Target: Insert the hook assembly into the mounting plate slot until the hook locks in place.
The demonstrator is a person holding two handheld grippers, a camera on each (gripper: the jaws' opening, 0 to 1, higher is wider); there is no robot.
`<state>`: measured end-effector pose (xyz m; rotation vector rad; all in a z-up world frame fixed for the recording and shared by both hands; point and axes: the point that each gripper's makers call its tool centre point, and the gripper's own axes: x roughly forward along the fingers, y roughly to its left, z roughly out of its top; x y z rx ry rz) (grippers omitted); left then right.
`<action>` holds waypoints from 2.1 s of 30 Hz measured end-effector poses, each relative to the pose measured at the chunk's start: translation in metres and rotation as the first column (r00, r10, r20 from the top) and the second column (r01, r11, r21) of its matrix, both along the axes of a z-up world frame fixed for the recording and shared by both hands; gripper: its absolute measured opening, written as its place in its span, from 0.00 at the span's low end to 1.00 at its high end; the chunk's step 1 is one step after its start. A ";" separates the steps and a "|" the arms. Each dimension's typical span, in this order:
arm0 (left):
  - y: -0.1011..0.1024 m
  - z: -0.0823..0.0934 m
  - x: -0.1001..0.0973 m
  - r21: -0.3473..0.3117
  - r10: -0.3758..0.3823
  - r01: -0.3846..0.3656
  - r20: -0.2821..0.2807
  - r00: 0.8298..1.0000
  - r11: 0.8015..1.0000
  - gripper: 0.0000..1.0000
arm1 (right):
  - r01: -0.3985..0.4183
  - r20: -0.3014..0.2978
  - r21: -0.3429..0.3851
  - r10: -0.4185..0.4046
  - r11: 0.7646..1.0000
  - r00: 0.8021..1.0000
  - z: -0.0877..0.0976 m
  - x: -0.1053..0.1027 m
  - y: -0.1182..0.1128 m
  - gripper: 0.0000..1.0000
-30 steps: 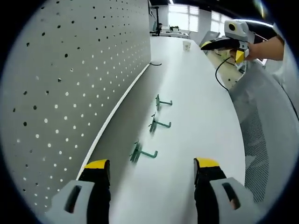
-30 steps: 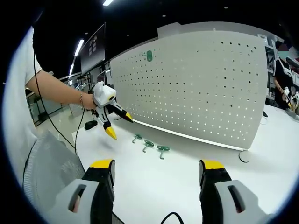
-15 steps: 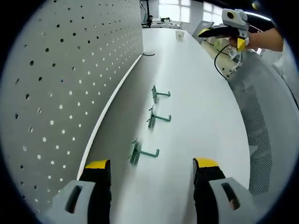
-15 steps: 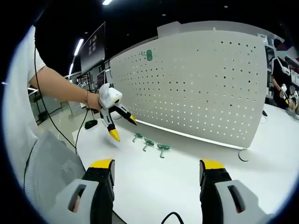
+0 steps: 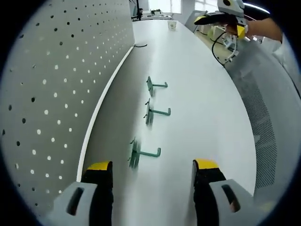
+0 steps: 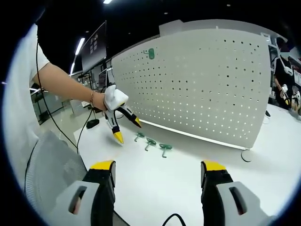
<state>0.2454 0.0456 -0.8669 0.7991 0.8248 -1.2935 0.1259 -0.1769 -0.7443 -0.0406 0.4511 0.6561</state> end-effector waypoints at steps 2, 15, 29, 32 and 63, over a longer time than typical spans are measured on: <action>-0.002 -0.002 0.002 -0.002 -0.001 0.001 -0.007 1.000 1.000 0.71 | -0.001 -0.001 0.000 0.001 1.000 1.000 0.000 0.000 0.000 0.72; -0.004 -0.015 -0.002 0.033 -0.038 0.039 -0.040 0.998 0.999 0.68 | 0.010 -0.011 0.008 -0.010 1.000 1.000 -0.002 -0.002 -0.002 0.71; -0.005 -0.015 0.000 0.017 -0.034 0.034 -0.045 0.998 0.999 0.66 | 0.025 -0.013 0.022 -0.025 0.999 1.000 -0.001 -0.002 -0.004 0.69; -0.005 -0.014 0.001 0.007 -0.031 0.032 -0.044 0.999 0.999 0.63 | 0.026 -0.012 0.022 -0.026 0.999 1.000 -0.001 -0.003 -0.005 0.69; -0.001 -0.011 0.020 0.001 0.043 -0.043 -0.037 0.998 0.999 0.22 | 0.023 -0.011 0.026 -0.023 0.999 1.000 0.000 -0.001 -0.003 0.67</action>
